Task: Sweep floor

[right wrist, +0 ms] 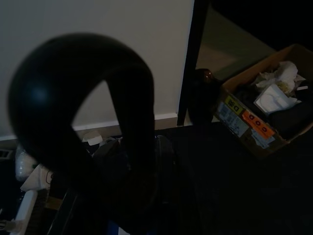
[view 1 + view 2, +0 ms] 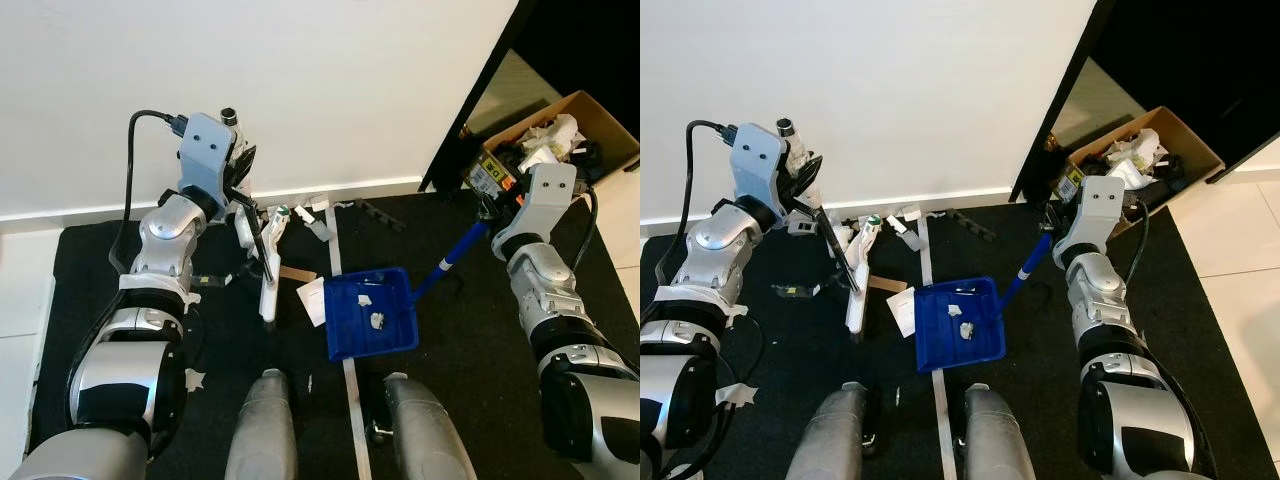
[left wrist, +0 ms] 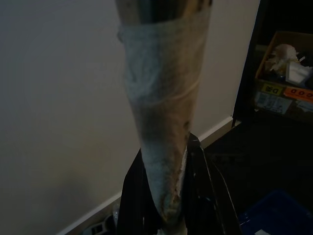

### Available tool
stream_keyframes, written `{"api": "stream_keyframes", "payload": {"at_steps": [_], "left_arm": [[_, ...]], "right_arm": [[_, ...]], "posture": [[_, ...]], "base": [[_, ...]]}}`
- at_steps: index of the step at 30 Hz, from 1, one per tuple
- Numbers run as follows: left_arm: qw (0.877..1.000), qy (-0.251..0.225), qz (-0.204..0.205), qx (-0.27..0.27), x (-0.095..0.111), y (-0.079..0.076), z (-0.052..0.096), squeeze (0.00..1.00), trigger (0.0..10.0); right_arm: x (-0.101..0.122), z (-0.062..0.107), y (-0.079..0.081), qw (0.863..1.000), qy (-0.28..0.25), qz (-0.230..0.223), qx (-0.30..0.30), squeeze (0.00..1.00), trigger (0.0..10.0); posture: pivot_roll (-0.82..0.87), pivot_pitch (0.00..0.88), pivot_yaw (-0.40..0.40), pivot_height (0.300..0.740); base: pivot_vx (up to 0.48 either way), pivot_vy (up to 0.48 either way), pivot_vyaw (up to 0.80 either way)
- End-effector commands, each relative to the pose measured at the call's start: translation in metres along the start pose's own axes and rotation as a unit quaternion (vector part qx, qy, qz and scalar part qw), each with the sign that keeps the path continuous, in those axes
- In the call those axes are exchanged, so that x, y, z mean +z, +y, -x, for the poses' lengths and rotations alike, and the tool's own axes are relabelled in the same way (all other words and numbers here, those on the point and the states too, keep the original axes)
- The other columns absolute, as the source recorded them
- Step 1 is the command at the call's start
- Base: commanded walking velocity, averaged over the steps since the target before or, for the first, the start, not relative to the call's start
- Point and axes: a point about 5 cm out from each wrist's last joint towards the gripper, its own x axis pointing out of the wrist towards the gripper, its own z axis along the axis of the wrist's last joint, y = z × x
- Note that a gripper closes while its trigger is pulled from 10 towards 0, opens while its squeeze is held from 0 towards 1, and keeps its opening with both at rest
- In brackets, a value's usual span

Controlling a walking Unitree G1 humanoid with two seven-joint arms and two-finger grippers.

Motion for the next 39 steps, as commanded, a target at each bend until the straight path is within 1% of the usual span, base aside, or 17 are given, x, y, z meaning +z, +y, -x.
{"api": "stream_keyframes", "payload": {"at_steps": [1,6,10,24,28,29,30,31,39], "left_arm": [[1.0,0.005,-0.024,0.003,-0.001,0.006,0.006,0.0,10.0],[1.0,0.008,-0.028,0.003,-0.002,0.007,0.007,0.0,10.0],[1.0,0.01,-0.027,0.007,-0.003,0.008,0.009,0.0,10.0],[1.0,0.014,-0.025,0.009,-0.005,0.009,0.01,0.0,10.0],[1.0,0.015,-0.025,0.009,-0.006,0.009,0.01,0.0,10.0],[1.0,0.016,-0.025,0.009,-0.006,0.009,0.011,0.0,10.0],[1.0,0.016,-0.025,0.009,-0.006,0.009,0.011,0.0,10.0],[1.0,0.017,-0.025,0.009,-0.006,0.009,0.011,0.0,10.0],[0.999,0.019,-0.029,0.012,-0.006,0.013,0.012,0.0,10.0]], "right_arm": [[-0.005,0.002,0.0,1.0,0.004,0.009,-0.007,0.0,10.0],[-0.005,0.002,-0.005,1.0,0.002,0.014,-0.021,0.0,10.0],[-0.003,0.003,-0.013,0.999,0.001,0.02,-0.033,0.0,10.0],[0.001,0.006,-0.03,0.998,-0.004,0.029,-0.05,0.0,10.0],[0.0,0.007,-0.029,0.998,-0.003,0.029,-0.049,0.0,10.0],[-0.003,0.007,-0.025,0.999,-0.001,0.029,-0.044,0.0,10.0],[-0.003,0.007,-0.025,0.999,-0.001,0.029,-0.044,0.0,10.0],[-0.006,0.007,-0.021,0.999,0.001,0.029,-0.038,0.0,10.0],[-0.008,0.007,-0.018,0.999,0.002,0.028,-0.035,0.0,10.0]], "posture": [[0.05,0.164,0.0,0.74],[0.05,0.166,0.001,0.74],[0.04,0.167,0.005,0.74],[0.04,0.163,0.004,0.74],[0.04,0.162,0.005,0.74],[0.04,0.161,0.005,0.74],[0.04,0.161,0.005,0.74],[0.04,0.161,0.005,0.74],[0.04,0.161,0.006,0.74]], "base": [[0.0,0.0,0.0],[0.0,0.0,0.0],[0.0,0.0,0.0],[0.0,0.0,0.0],[0.0,0.0,0.0],[0.0,0.0,0.0],[0.0,0.0,0.0],[0.0,0.0,0.0],[0.0,0.0,0.0]]}}
